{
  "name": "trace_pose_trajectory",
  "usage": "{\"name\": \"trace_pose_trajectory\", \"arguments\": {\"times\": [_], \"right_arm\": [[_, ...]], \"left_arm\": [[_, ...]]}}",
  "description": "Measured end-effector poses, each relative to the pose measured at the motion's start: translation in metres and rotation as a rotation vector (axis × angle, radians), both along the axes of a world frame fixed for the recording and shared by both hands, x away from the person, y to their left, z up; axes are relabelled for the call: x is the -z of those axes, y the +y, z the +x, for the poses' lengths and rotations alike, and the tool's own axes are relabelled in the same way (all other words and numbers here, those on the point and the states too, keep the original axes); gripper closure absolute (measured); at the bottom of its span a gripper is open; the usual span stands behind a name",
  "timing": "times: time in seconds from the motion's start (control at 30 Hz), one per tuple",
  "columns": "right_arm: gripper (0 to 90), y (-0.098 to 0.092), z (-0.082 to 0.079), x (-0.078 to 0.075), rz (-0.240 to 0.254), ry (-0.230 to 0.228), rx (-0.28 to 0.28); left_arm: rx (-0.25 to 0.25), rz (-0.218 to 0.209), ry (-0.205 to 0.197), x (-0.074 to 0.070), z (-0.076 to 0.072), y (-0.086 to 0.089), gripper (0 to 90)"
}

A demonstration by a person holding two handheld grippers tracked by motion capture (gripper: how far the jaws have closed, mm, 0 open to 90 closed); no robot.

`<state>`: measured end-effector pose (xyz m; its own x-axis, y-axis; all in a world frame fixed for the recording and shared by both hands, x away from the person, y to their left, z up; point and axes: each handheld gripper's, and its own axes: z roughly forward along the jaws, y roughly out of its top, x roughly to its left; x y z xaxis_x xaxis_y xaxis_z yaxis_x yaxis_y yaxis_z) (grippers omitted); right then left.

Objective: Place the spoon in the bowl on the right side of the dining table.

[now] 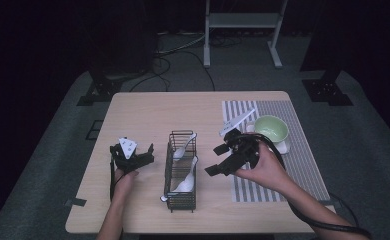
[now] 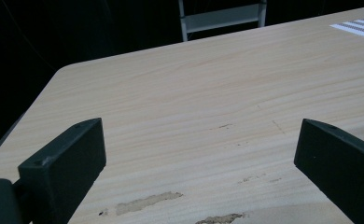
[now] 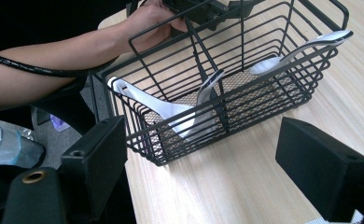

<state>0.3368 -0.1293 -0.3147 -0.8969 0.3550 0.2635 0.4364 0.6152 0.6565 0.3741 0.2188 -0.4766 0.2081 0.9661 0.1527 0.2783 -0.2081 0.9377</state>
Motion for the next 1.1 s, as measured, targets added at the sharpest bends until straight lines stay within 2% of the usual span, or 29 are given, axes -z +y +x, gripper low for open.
{"name": "trace_pose_trajectory", "arguments": {"times": [1.1], "right_arm": [[15.7,0.021,0.01,0.0,-0.016,0.024,-0.004]], "left_arm": [[0.001,-0.003,0.001,0.0,0.0,0.0,1.1]]}}
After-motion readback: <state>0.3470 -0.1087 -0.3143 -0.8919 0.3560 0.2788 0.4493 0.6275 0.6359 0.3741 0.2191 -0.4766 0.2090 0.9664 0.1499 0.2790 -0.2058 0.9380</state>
